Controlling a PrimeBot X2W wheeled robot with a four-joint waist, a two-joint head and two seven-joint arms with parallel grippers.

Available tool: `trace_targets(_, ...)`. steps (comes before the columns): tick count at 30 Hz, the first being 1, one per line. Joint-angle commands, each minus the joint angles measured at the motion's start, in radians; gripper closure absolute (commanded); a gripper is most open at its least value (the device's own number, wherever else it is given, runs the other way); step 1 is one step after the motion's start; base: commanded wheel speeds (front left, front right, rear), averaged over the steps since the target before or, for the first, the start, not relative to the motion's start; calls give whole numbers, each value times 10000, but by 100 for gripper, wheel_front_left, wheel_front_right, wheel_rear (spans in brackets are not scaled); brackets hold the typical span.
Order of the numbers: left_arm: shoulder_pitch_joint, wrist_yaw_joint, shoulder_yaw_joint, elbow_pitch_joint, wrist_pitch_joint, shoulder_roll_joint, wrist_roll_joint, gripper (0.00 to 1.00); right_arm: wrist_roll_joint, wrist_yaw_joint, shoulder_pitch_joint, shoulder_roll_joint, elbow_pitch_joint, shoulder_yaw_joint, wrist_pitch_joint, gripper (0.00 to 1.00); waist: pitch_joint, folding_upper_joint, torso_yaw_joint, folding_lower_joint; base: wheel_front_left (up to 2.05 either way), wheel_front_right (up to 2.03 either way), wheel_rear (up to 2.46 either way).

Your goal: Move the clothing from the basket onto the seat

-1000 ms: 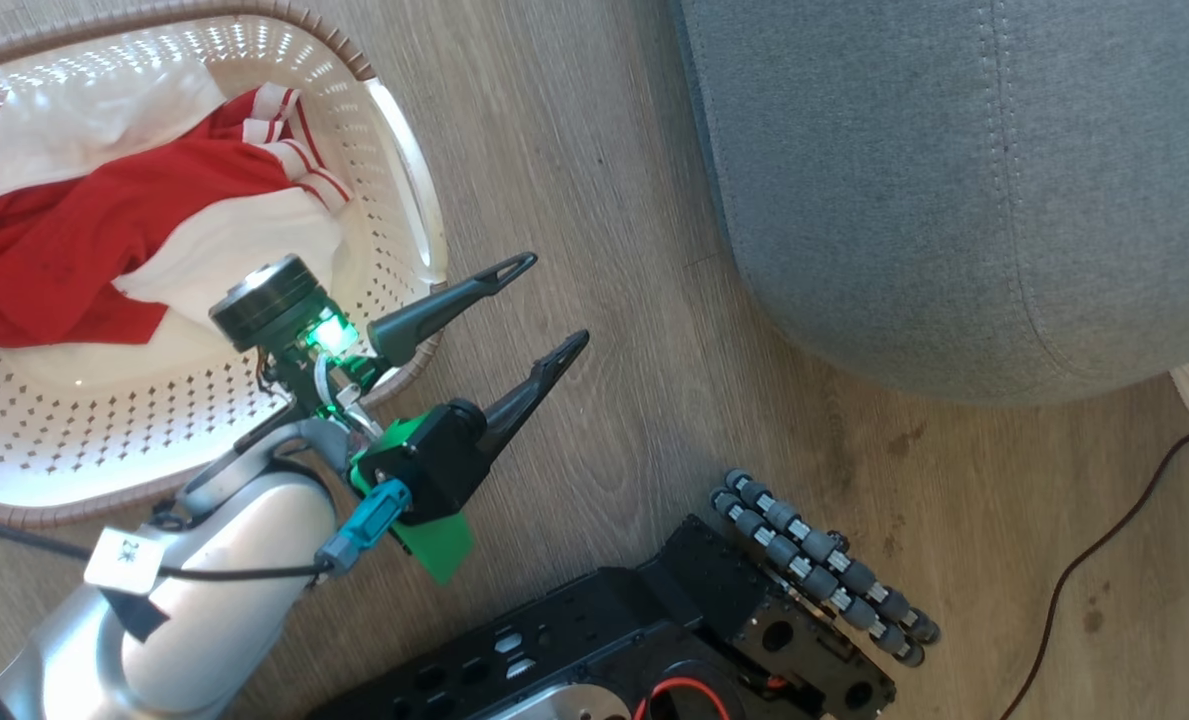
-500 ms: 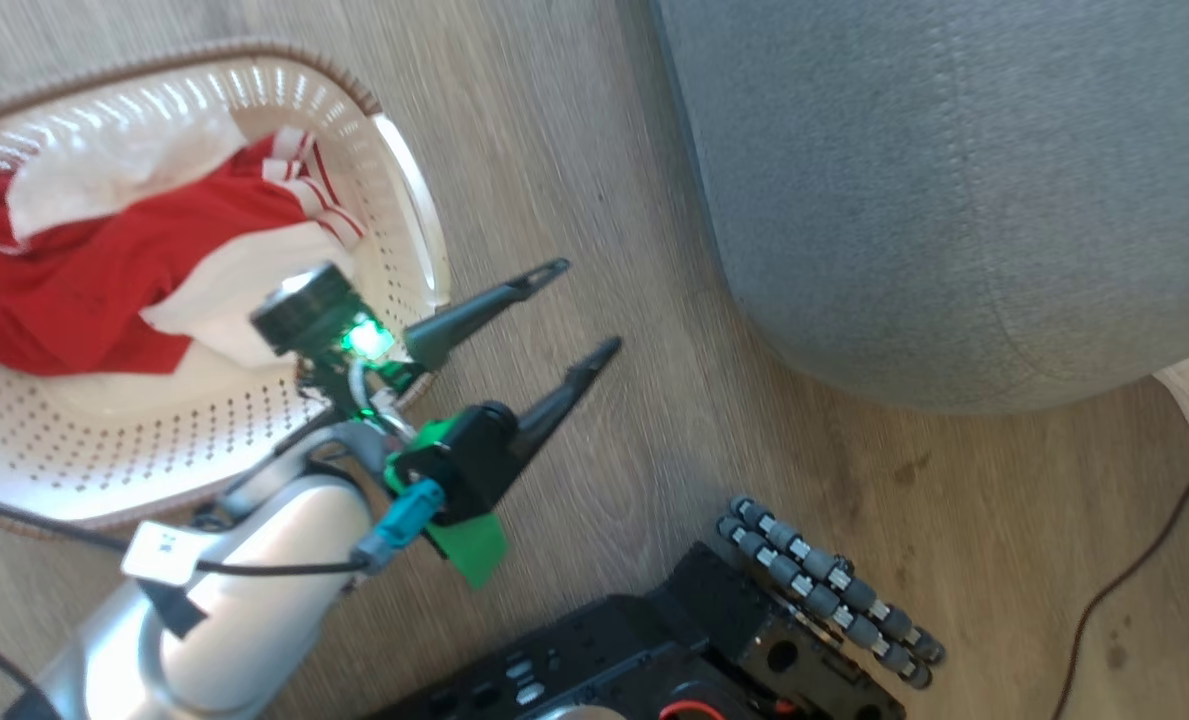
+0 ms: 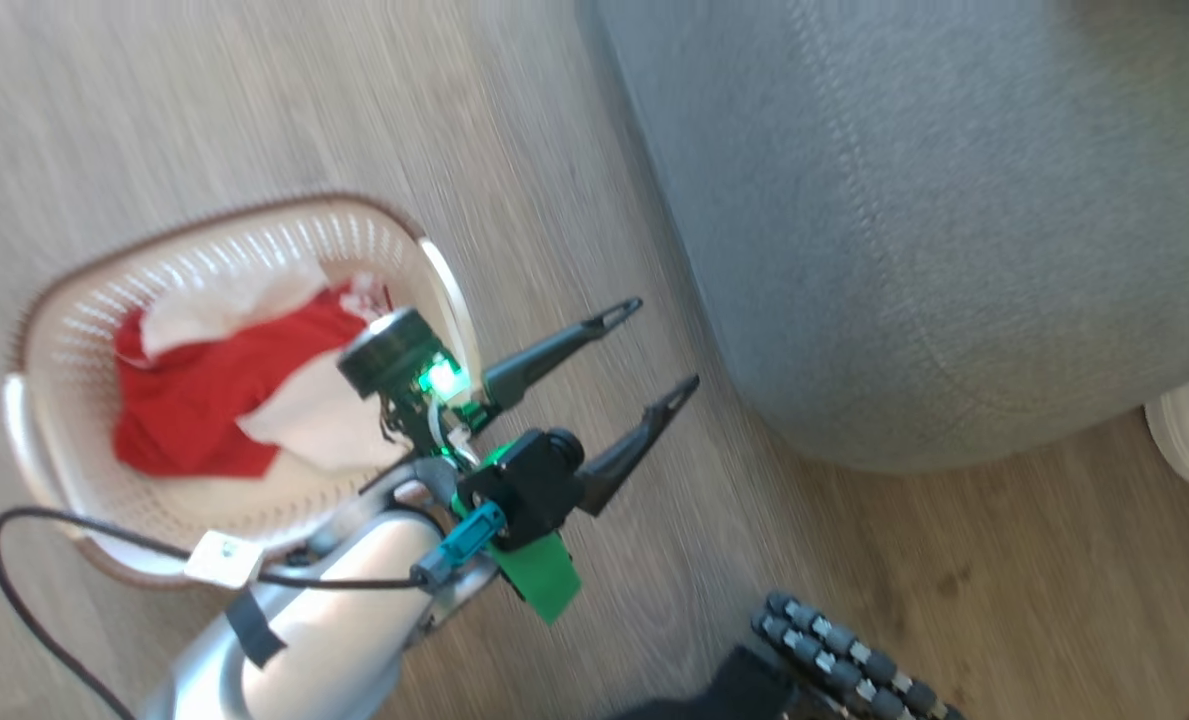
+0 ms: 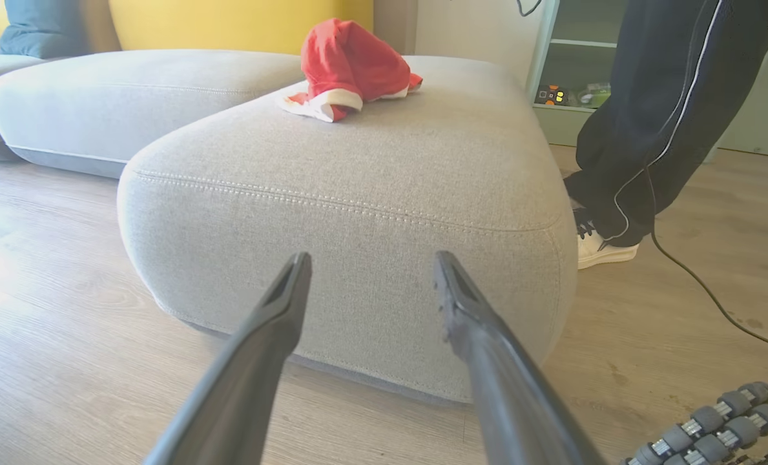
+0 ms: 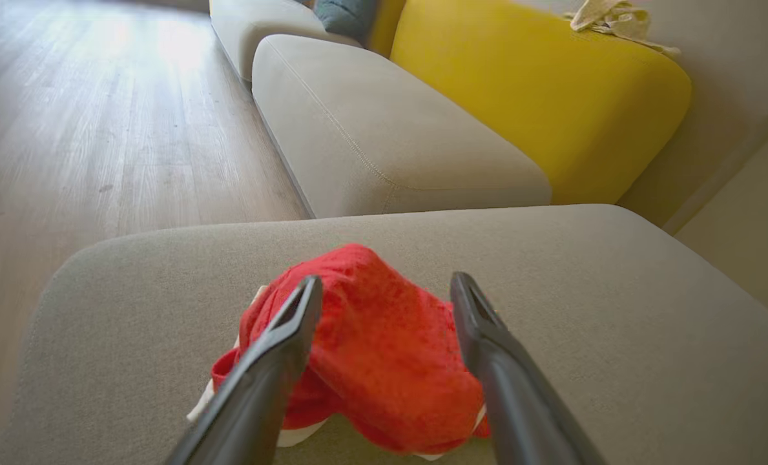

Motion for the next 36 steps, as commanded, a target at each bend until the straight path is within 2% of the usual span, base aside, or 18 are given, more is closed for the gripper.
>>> trace_targets(1, 122, 25, 306, -322, -47, -129, -76, 0, 145, -4, 218, -364, -398, 144, -19, 0, -911, -1, 231, 1, 0, 0, 0)
trace_targets(4, 352, 80, 541, -363, -48, -457, -96, 0, 653, -4, 428, -591, -1266, 405, -21, 0, -1622, -1, 517, 1, 0, 0, 0)
trace_targets(8, 640, 269, 1138, -546, -48, -818, -119, 0, 1492, -4, 1047, -800, -3238, 669, -22, 0, -2393, -1, 960, 1, 0, 0, 0)
trace_targets(9, 775, 364, 1480, -645, -48, -910, -85, 0, 1874, -4, 1464, -803, -4155, 901, -22, 0, -2672, -1, 1137, 1, 0, 0, 0)
trace_targets(16, 1184, 677, 2639, -898, -48, -1108, 29, 0, 2183, -4, 2742, -720, -6991, 1825, -23, 0, -3495, -1, 1890, 1, 0, 0, 0)
trace_targets(21, 1632, 1061, 3593, -983, -48, -1388, -33, 0, 2295, -4, 3696, -484, -8458, 2124, -23, 0, -3997, -1, 2457, 1, 0, 0, 0)
trace_targets(28, 2399, 1833, 5514, -952, -48, -1844, -206, 0, 2295, -4, 5407, 95, -9535, 2489, -24, 0, -4379, -1, 3062, 1, 0, 0, 0)
trace_targets(36, 2970, 2297, 6299, -551, -48, -2119, 7, 0, 2751, -4, 7397, 892, -9928, 2301, -24, 0, -4631, -1, 3696, 1, 0, 0, 0)
